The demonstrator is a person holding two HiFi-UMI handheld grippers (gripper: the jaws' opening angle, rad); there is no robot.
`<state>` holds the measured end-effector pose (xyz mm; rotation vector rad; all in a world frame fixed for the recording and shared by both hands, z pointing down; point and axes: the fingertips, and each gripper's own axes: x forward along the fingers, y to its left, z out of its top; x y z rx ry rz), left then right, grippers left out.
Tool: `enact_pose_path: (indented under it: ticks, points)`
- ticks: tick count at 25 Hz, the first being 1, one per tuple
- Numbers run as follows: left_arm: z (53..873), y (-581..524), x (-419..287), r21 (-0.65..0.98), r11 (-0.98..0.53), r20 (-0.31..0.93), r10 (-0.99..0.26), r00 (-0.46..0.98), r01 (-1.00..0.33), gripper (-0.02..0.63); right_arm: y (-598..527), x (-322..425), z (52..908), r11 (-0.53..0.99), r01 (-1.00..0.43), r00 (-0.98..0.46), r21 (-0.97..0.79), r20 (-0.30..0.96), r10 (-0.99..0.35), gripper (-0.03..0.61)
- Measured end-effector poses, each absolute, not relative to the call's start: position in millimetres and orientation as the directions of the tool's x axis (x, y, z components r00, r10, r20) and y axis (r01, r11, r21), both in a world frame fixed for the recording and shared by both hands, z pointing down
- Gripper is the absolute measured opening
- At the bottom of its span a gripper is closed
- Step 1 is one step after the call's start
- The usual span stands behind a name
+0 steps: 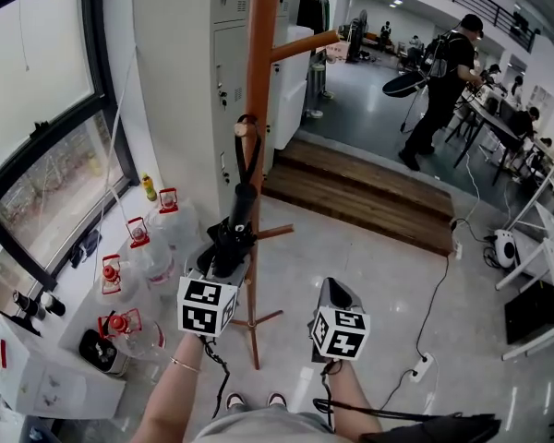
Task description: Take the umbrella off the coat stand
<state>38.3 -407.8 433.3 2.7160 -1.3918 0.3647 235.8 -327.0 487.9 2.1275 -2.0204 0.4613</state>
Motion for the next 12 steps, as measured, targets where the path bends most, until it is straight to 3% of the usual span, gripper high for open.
enact_pose_path:
  ticks: [12]
  points:
    - [397.1,-381.5,25.5,-0.083,-0.570,0.205,-0.813,0.546,-0.818,0.258,-321.9,214.5,476.8,-0.004,-0.996,-0.024,-0.088,0.310,-0.950,0.005]
